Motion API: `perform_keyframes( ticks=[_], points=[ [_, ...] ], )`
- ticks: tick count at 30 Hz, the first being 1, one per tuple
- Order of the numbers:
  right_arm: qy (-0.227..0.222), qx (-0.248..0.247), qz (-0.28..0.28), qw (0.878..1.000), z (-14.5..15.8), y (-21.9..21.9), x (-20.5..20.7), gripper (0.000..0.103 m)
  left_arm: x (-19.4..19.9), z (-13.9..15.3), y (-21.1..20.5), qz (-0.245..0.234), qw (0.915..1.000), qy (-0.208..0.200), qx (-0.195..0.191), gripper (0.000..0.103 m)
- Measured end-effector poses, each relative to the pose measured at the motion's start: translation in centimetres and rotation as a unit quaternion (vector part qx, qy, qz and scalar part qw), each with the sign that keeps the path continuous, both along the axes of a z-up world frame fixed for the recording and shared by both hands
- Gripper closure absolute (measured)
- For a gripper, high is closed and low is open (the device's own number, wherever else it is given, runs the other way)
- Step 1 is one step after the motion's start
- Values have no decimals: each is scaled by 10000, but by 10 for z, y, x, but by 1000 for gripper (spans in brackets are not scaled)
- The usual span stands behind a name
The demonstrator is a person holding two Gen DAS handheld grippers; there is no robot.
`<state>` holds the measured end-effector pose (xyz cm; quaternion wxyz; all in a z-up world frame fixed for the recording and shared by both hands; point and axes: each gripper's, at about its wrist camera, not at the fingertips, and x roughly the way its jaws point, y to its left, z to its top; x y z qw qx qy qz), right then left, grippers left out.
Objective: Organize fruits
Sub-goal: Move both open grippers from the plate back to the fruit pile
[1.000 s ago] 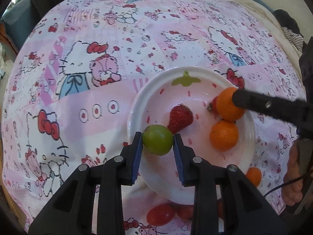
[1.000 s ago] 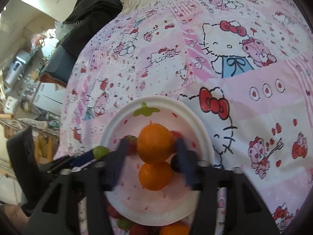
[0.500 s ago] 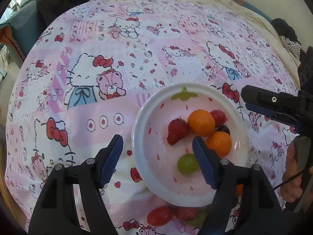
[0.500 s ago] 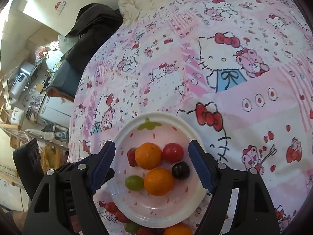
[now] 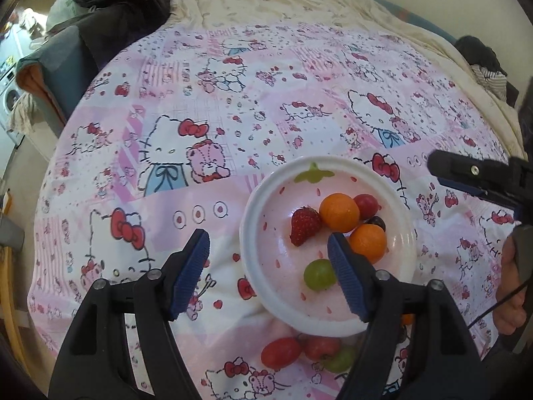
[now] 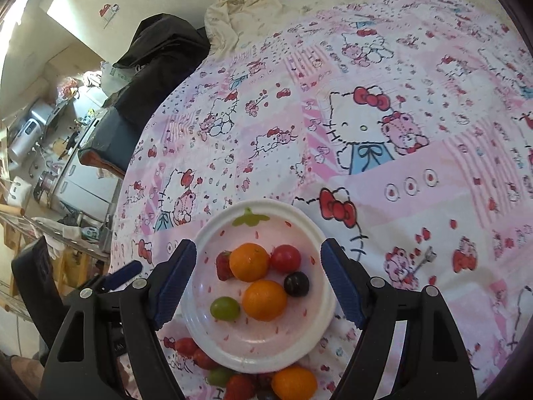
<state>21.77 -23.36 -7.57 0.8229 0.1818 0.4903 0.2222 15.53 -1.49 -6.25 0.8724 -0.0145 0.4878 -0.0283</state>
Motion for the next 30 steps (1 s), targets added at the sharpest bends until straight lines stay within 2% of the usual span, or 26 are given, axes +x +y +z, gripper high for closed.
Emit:
perform_keyframes(
  ticks=[11,15,20,30],
  points=[
    [-130,-32,-182,9997,24,-16,-39,23,-34,25,12,299,9993,-216,-98,33],
    [-80,-34,-252,9996,25,-22,-54,23,-50,28,20,467,9984,-181,-276,33],
    [7,-3,-361,9993,25,-31,-71,23,-68,32,23,559,9980,-249,-181,33],
    [98,-188,-449,9988,21,-38,-103,23,-91,34,30,759,9962,-262,-332,33]
  ],
)
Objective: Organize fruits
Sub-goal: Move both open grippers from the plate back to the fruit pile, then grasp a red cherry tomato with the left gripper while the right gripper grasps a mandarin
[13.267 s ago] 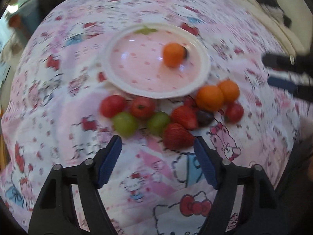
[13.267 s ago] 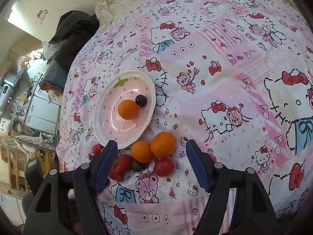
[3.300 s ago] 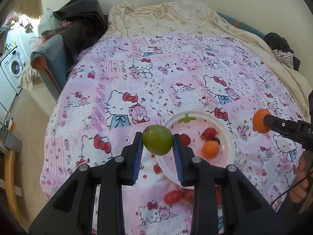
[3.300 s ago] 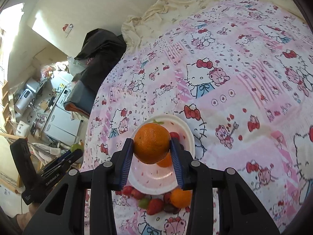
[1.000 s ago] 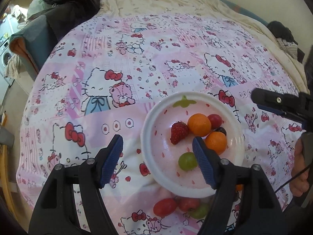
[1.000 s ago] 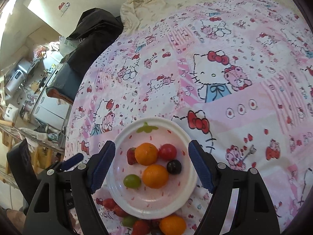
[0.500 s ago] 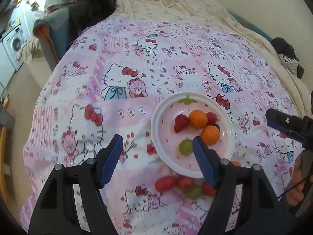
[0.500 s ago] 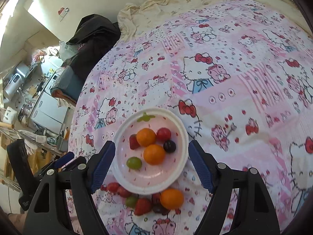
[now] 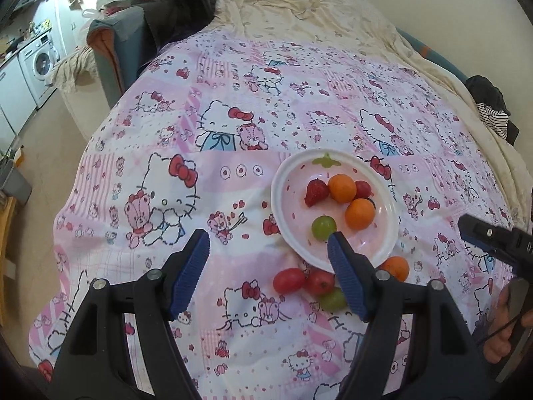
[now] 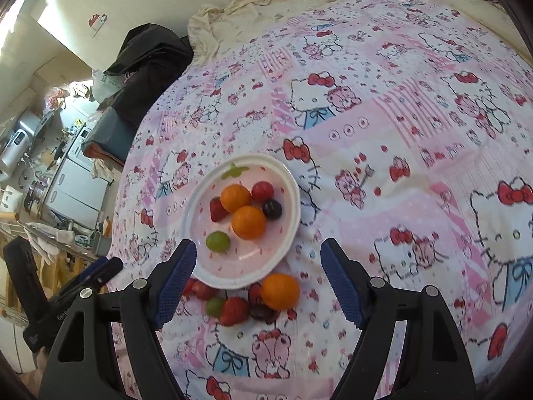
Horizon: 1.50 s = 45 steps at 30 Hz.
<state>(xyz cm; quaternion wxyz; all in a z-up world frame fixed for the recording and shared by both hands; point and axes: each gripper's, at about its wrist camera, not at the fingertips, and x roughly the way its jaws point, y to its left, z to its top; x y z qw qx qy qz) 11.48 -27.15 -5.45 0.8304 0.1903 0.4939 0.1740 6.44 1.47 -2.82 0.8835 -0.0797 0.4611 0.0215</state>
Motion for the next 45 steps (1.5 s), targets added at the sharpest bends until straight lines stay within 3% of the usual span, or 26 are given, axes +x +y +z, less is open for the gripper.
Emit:
perform_keyframes(
  ticks=[8,14,18,23,27,28,29,30,35,38,42,45],
  points=[
    [350,-328,89,9988,-23,2,-13,23,-10,-13,9,259,9993,266,52,33],
    [964,-267,-9,9950,-49,0,-6,23,-9,-20,14,366,9985,399,83,33],
    [1283,-207,45,9915,-65,5,0,23,-4,-26,21,495,9968,620,-122,33],
    [1435,-591,336,9873,-80,27,9,25,1,-33,24,580,9948,796,-261,33],
    [1504,-821,617,9833,-91,44,15,40,4,-38,25,626,9938,875,-283,33],
    [1503,-893,696,9821,-93,47,15,46,5,-39,25,631,9936,892,-271,33],
    [1516,-967,756,9808,-95,50,15,60,6,-41,25,628,9935,920,-251,33],
    [1550,-912,818,9803,-96,50,15,60,7,-42,25,619,9933,951,-231,33],
    [1389,-655,731,9854,-82,41,13,60,15,-64,11,267,9912,1295,-15,33],
    [1256,-488,659,9887,-71,35,11,60,23,-85,-9,-219,9849,1688,323,34],
    [1143,-303,623,9910,-61,32,10,60,29,-94,-24,-574,9809,1796,480,36],
    [1098,-244,626,9917,-57,32,10,60,39,-99,-37,-1019,9733,1942,680,37]
  ],
)
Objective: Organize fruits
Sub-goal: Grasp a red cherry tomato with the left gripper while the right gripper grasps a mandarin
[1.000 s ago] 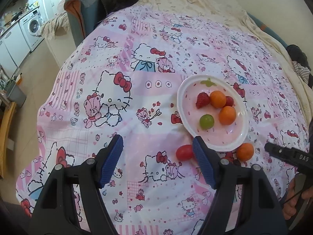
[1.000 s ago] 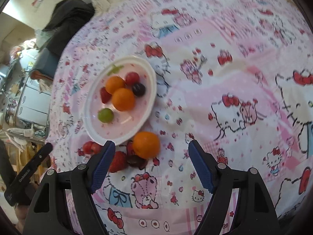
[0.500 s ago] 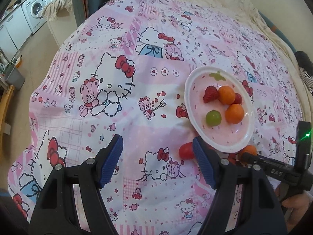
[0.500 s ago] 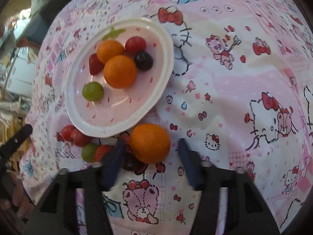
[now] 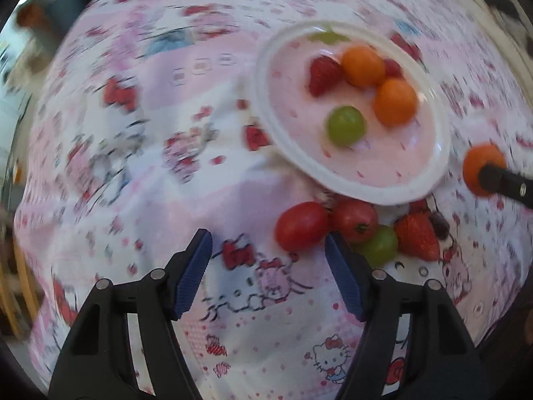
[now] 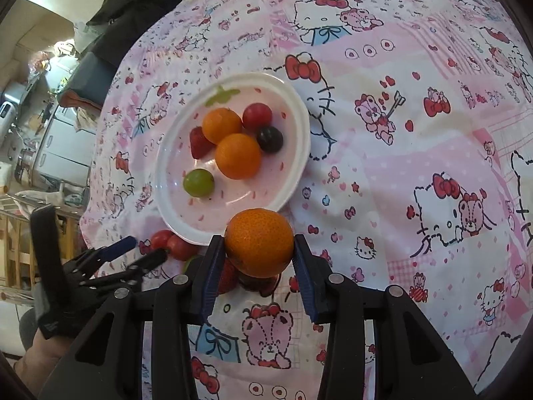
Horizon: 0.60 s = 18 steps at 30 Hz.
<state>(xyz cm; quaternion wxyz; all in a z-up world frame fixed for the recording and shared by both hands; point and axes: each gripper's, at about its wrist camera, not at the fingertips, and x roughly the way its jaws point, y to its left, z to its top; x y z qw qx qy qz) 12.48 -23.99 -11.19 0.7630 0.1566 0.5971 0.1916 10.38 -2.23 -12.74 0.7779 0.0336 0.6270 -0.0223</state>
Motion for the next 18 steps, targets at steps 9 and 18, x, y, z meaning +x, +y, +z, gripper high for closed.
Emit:
perform_keyframes(
  ticks=[9,18],
  points=[
    [26,107,-55,9999,0,-4,5,60,17,1,-12,-819,9963,163,-199,77],
    [-20,110,-86,9999,2,-5,7,60,-4,25,-10,-609,9972,-107,-417,80]
  ],
)
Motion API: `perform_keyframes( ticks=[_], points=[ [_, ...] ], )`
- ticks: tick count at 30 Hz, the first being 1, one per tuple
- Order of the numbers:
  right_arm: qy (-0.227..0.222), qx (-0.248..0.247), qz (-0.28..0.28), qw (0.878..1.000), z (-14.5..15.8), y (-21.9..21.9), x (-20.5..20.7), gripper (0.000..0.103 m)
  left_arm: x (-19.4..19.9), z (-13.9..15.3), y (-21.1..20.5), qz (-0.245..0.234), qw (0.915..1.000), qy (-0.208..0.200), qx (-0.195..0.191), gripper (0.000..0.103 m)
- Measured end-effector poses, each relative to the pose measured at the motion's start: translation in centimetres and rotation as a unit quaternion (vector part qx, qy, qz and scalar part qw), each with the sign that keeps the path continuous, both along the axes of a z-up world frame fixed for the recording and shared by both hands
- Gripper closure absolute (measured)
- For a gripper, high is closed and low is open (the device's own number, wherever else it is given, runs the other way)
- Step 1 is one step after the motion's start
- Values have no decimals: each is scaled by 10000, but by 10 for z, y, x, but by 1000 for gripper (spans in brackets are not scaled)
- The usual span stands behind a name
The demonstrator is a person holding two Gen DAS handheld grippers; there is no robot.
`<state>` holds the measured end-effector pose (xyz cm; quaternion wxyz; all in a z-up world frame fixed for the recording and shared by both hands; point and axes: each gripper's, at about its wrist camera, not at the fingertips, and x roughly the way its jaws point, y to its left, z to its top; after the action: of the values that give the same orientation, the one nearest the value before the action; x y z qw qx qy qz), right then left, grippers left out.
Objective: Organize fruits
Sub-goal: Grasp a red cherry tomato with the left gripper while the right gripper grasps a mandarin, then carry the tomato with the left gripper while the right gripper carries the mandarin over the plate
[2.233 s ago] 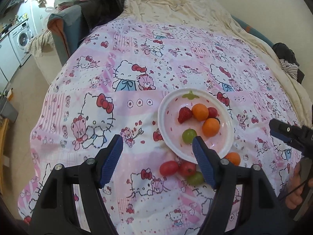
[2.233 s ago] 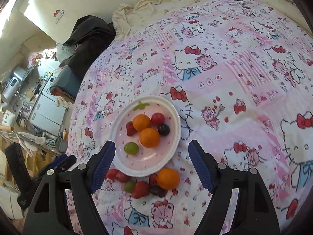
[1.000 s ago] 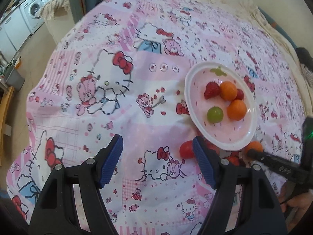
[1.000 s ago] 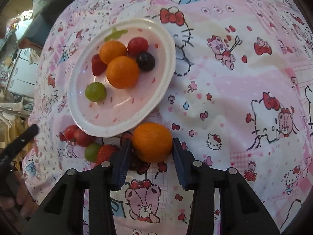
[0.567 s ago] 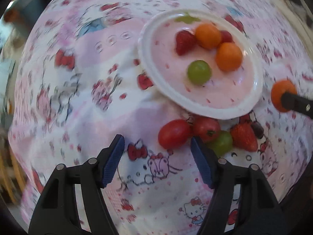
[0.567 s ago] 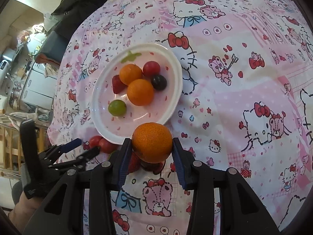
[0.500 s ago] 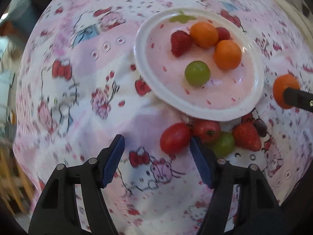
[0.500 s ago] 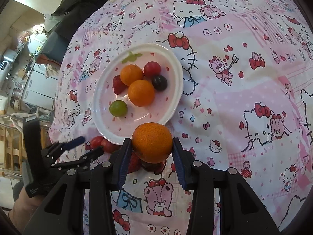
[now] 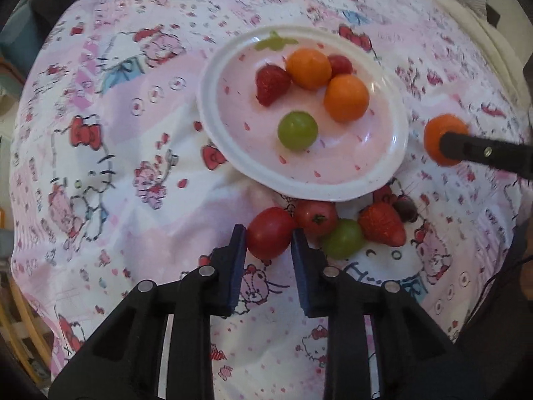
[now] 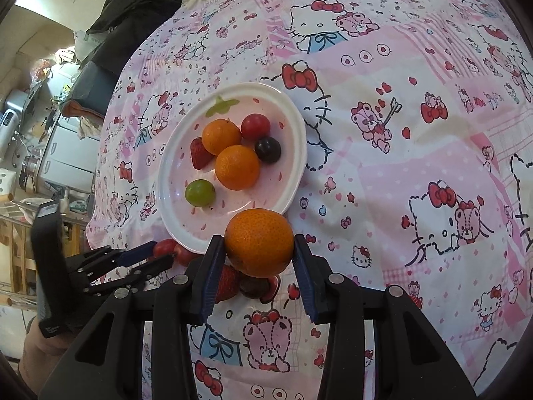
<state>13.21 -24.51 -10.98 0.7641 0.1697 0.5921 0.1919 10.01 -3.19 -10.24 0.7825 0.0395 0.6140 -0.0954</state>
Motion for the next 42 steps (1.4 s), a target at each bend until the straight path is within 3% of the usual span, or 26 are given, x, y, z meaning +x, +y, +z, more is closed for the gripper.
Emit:
perform_keyframes(
  ticks=[4,10,14,29,36,42],
  points=[
    [-17,-9,-25,10000,1,-1,-2,60,-10,7,13,253,9994,65,-241,81],
    [-64,-18,-95,9999,4,-5,-7,60,-24,23,34,676,9955,-465,-470,81],
    [-118,57,-142,9998,8,-8,-11,60,-26,43,47,997,9884,-969,-611,81],
    [-1053,495,-333,9926,53,-18,-18,60,-35,91,72,1661,9631,-1989,-729,81],
    [-1569,615,-400,9849,77,-27,-7,60,-25,103,55,1389,9661,-2091,-602,81],
    [-1702,556,-321,9833,81,-25,13,60,-3,118,47,1257,9662,-2191,-509,81]
  ],
)
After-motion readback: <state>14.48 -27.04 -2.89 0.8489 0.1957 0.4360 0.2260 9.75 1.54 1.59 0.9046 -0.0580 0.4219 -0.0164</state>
